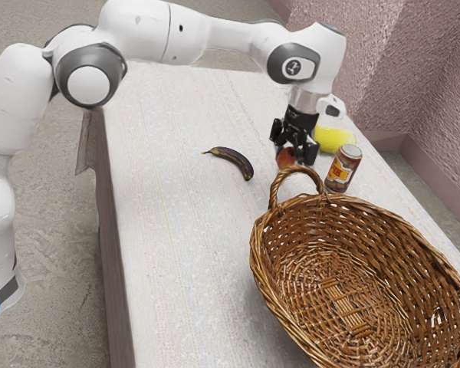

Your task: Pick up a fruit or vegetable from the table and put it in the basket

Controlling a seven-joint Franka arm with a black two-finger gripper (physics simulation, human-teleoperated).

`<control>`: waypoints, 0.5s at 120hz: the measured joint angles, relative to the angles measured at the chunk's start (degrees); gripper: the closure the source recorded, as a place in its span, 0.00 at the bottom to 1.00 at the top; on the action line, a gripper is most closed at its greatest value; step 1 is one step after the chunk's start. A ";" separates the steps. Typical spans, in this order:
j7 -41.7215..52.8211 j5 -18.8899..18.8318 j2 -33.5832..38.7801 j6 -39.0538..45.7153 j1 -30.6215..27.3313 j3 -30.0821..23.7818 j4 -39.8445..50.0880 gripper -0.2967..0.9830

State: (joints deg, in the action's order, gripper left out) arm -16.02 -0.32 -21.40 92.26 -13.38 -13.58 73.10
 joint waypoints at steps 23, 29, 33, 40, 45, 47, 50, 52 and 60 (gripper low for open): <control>-2.46 -3.82 1.67 -7.44 3.44 -0.37 -8.93 0.47; -3.17 -5.05 1.78 -9.57 5.52 -0.44 -11.44 0.46; -3.66 -5.78 1.80 -10.98 6.69 -0.67 -13.25 0.46; -4.78 -7.71 1.81 -13.84 9.09 -1.82 -16.36 0.46; -5.37 -8.64 1.82 -15.12 9.90 -2.52 -17.54 0.46; -5.60 -9.04 1.83 -15.57 10.43 -2.76 -18.07 0.46; -5.93 -9.57 1.84 -16.17 11.27 -3.02 -18.74 0.46; -6.15 -9.89 1.85 -16.53 11.79 -3.14 -19.13 0.46; -6.94 -10.86 1.81 -17.72 14.11 -3.44 -20.82 0.46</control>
State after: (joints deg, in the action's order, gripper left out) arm -22.96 -11.18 -19.59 74.54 0.74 -17.02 52.28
